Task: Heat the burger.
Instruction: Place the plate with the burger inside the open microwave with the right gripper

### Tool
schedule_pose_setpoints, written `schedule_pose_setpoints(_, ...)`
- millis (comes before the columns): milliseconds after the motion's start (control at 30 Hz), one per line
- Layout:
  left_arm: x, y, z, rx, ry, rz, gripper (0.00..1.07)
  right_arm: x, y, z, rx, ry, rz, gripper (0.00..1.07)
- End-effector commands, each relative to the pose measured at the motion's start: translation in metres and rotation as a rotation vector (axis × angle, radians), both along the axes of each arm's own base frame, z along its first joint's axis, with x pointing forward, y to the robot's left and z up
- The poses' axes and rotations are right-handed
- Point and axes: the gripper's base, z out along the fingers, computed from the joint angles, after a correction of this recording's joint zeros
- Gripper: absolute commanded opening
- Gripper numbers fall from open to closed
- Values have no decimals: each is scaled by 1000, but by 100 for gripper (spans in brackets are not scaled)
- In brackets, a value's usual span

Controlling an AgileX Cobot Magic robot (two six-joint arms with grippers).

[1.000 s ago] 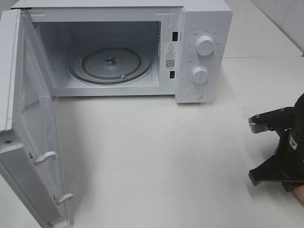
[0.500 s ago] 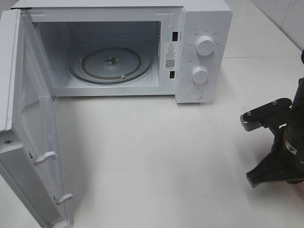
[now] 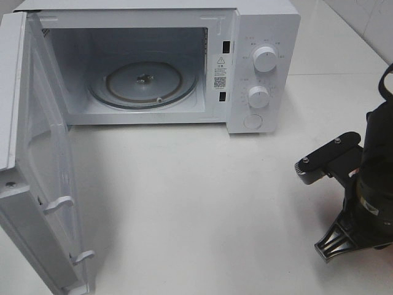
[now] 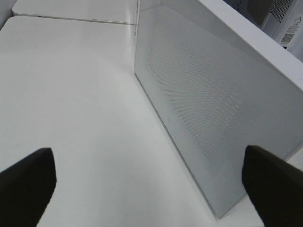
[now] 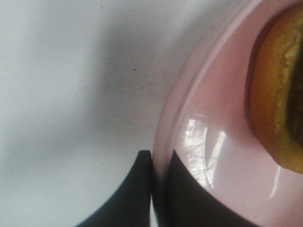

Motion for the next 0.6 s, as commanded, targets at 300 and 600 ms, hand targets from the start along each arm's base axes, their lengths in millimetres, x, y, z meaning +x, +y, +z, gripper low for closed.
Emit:
schedule_pose_setpoints(300,-2,0,-1,-3,-14,1,100,-14,9,19,-67,-42,116,0)
schedule_pose_setpoints(600,-2,0,-1,-3,-14,1,100,-29,25,24,-87,-47,227,0)
